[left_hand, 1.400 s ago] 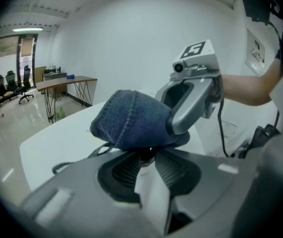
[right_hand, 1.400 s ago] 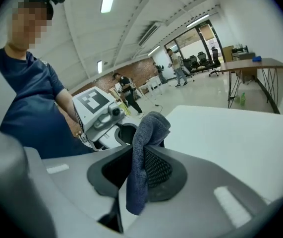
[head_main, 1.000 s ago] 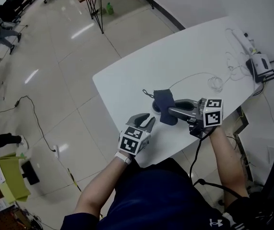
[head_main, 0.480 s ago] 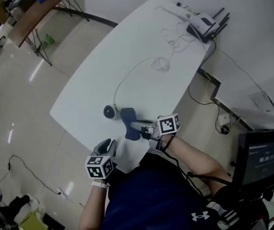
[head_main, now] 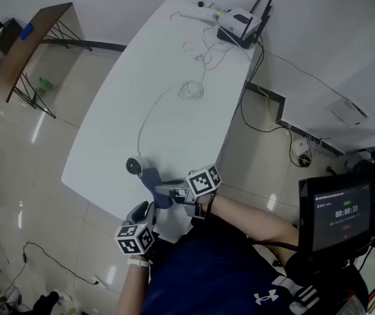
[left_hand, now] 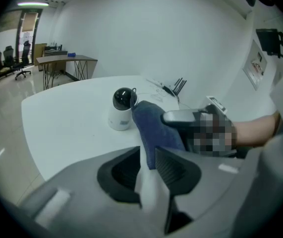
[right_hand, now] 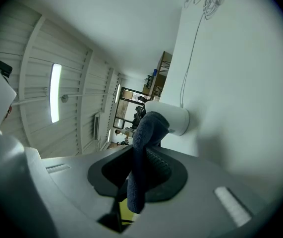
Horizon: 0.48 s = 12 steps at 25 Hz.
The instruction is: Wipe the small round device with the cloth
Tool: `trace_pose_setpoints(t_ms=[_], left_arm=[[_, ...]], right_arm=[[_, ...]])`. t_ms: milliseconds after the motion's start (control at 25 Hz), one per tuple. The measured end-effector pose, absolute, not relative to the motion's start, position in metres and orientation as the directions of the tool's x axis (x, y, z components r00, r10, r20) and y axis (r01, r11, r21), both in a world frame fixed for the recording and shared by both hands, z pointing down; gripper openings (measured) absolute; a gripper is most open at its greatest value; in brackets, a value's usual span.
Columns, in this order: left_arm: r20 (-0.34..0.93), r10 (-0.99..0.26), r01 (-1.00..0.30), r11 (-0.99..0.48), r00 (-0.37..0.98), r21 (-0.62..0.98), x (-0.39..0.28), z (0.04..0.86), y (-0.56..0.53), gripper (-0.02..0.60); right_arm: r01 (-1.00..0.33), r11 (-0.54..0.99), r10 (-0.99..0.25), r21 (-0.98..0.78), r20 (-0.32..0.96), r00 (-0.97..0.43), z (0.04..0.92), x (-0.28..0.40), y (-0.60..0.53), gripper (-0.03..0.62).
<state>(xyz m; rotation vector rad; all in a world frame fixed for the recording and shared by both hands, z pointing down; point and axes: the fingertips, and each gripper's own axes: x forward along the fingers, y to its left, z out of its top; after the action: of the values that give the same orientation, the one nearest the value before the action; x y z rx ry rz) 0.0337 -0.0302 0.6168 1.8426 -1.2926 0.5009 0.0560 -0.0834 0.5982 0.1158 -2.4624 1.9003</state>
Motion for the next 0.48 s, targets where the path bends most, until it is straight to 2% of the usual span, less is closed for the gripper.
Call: trace_pose_setpoints(t_ms=[160,400,480], left_arm=[[0.687,-0.584,-0.894,-0.180,0.432,0.409,0.037,0.616,-0.033,0.091],[0.666,-0.581,-0.881,-0.242,0.468,0.407,0.020,0.606,-0.026,0.091],[0.655,-0.586,-0.876,-0.252,0.476,0.411,0.009,0.604,-0.028,0.091]], right_arm=[[-0.149,0.249,-0.086,-0.957,0.131,-0.988,0.610,0.070,-0.087,0.066],[-0.241,0.219,-0.248,-0.945,0.185,-0.951,0.606,0.074,-0.099,0.066],[-0.318,0.163,-0.304,-0.934,0.259,-0.917,0.623,0.077,-0.104,0.066]])
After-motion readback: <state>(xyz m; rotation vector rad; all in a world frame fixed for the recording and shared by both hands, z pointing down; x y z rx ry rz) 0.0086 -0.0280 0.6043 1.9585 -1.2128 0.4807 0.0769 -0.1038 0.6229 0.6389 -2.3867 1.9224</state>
